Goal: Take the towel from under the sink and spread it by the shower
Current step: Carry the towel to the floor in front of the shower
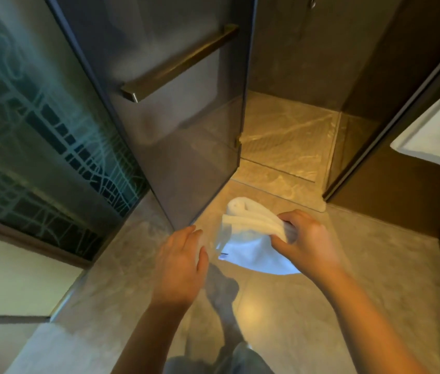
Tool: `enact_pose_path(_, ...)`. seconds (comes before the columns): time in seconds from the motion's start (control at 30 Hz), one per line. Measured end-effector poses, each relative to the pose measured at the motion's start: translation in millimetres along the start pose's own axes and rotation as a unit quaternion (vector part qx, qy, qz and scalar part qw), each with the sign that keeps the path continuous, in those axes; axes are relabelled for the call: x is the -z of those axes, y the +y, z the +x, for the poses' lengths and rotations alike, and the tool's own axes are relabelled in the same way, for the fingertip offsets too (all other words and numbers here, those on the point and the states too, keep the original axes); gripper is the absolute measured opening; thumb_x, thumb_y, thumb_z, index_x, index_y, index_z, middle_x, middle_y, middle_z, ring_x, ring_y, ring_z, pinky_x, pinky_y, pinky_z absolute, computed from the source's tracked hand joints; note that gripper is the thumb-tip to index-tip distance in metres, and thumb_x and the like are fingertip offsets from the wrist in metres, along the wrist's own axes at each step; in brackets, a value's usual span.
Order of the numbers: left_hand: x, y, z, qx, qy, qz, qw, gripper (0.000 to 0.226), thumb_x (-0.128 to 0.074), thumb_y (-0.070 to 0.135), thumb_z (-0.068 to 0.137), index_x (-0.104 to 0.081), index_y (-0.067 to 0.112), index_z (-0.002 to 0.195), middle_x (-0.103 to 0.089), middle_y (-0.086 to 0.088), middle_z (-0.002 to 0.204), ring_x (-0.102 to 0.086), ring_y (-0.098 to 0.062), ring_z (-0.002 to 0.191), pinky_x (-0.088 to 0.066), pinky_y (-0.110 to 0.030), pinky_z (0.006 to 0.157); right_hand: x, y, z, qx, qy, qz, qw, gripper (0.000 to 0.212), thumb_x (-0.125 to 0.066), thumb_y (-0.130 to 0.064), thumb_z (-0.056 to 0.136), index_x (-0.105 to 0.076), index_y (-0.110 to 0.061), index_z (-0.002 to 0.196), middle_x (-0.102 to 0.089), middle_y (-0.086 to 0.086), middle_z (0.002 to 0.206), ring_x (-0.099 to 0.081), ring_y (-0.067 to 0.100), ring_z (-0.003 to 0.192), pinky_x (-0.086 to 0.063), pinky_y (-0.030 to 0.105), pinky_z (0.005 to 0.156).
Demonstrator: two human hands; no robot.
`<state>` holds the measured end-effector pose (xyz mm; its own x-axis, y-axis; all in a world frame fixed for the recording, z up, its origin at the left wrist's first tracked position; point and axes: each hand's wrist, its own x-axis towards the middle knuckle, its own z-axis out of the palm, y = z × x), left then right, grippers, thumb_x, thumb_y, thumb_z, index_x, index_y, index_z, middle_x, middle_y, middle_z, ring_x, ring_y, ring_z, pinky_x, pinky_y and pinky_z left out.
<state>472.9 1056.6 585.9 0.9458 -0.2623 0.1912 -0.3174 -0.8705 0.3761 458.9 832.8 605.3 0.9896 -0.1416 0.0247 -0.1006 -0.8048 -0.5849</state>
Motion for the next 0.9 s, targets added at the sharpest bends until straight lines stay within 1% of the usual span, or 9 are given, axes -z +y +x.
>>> enact_pose_path(0.07,-2.9,-8.2,24.1,-0.01,-0.023,-0.017,1.0,0.031,-0.057,0.011,0.072,-0.065,-0.003,0.099,-0.068,-0.022,0.102,-0.065,-0.036,0.092,-0.051,-0.05,0.08,-3.6,-3.9,16.6,-0.018,0.018,-0.01,1.0,0.029,-0.072,-0.016,0.071,-0.065,-0.015,0.099,-0.067,0.006,0.098,-0.059,0.024,0.089,-0.032,0.022,0.063)
enact_pose_path(0.13,-6.7,-17.6,51.1,-0.022,-0.035,-0.038,0.998,0.033,-0.056,0.011,0.071,-0.066,-0.002,0.1,-0.068,-0.022,0.104,-0.065,-0.037,0.093,-0.05,-0.051,0.081,-9.6,-7.7,33.9,-0.04,0.031,-0.023,0.998,0.03,-0.071,-0.019,0.072,-0.064,-0.015,0.101,-0.066,0.004,0.099,-0.059,0.024,0.091,-0.036,0.025,0.064)
enact_pose_path(0.23,-12.4,-33.5,94.7,-0.075,-0.048,-0.068,0.994,0.03,-0.058,0.007,0.068,-0.067,-0.002,0.095,-0.069,-0.022,0.1,-0.066,-0.037,0.089,-0.051,-0.052,0.077,-21.3,-12.5,57.9,-0.091,0.057,-0.039,0.993,0.032,-0.071,-0.021,0.071,-0.064,-0.015,0.101,-0.066,0.005,0.099,-0.059,0.025,0.091,-0.039,0.026,0.065)
enact_pose_path(0.33,-15.8,-50.8,142.9,-0.145,-0.061,-0.082,0.984,0.027,-0.061,0.004,0.067,-0.067,-0.001,0.092,-0.07,-0.02,0.098,-0.067,-0.034,0.087,-0.053,-0.046,0.075,-28.6,-17.4,78.3,-0.144,0.099,-0.043,0.984,0.033,-0.071,-0.022,0.07,-0.064,-0.015,0.101,-0.067,0.005,0.099,-0.061,0.026,0.09,-0.041,0.028,0.065)
enact_pose_path(0.5,-28.4,-48.9,216.9,-0.195,-0.062,-0.101,0.974,0.029,-0.07,-0.005,0.069,-0.064,0.0,0.097,-0.068,-0.019,0.103,-0.064,-0.036,0.093,-0.05,-0.045,0.08,-26.8,-14.5,113.0,-0.196,0.143,-0.045,0.969,0.033,-0.07,-0.024,0.072,-0.063,-0.016,0.103,-0.067,0.005,0.101,-0.061,0.026,0.091,-0.044,0.03,0.067)
enact_pose_path(0.63,-50.3,-29.5,254.3,-0.217,-0.083,-0.113,0.966,0.031,-0.069,-0.003,0.071,-0.063,0.0,0.101,-0.066,-0.019,0.106,-0.062,-0.037,0.098,-0.049,-0.046,0.083,-17.4,6.6,141.7,-0.209,0.16,-0.04,0.964,0.034,-0.07,-0.026,0.073,-0.063,-0.017,0.104,-0.067,0.005,0.101,-0.061,0.023,0.09,-0.041,0.027,0.066)
enact_pose_path(0.73,-72.8,-14.2,276.5,-0.206,-0.099,-0.113,0.967,0.028,-0.065,-0.001,0.075,-0.063,0.0,0.103,-0.064,-0.02,0.111,-0.059,-0.037,0.103,-0.047,-0.047,0.087,-6.8,33.8,167.6,-0.2,0.158,-0.033,0.966,0.032,-0.07,-0.023,0.072,-0.063,-0.017,0.103,-0.067,0.005,0.1,-0.06,0.023,0.09,-0.04,0.026,0.067)
enact_pose_path(0.8,-88.4,-0.3,290.8,-0.196,-0.085,-0.11,0.971,0.025,-0.056,0.007,0.08,-0.063,0.0,0.103,-0.064,-0.02,0.113,-0.059,-0.036,0.104,-0.046,-0.046,0.087,0.4,59.4,187.5,-0.19,0.153,-0.02,0.97,0.03,-0.071,-0.02,0.071,-0.065,-0.017,0.101,-0.068,0.006,0.099,-0.06,0.024,0.09,-0.038,0.025,0.067)
enact_pose_path(0.9,-112.4,21.4,316.9,-0.187,-0.055,-0.11,0.975,0.034,-0.043,0.014,0.076,-0.066,0.001,0.096,-0.067,-0.02,0.105,-0.064,-0.034,0.095,-0.051,-0.044,0.08,6.2,103.2,219.4,-0.172,0.139,0.0,0.975,0.03,-0.072,-0.015,0.07,-0.066,-0.014,0.099,-0.069,0.008,0.099,-0.061,0.027,0.09,-0.036,0.024,0.067)
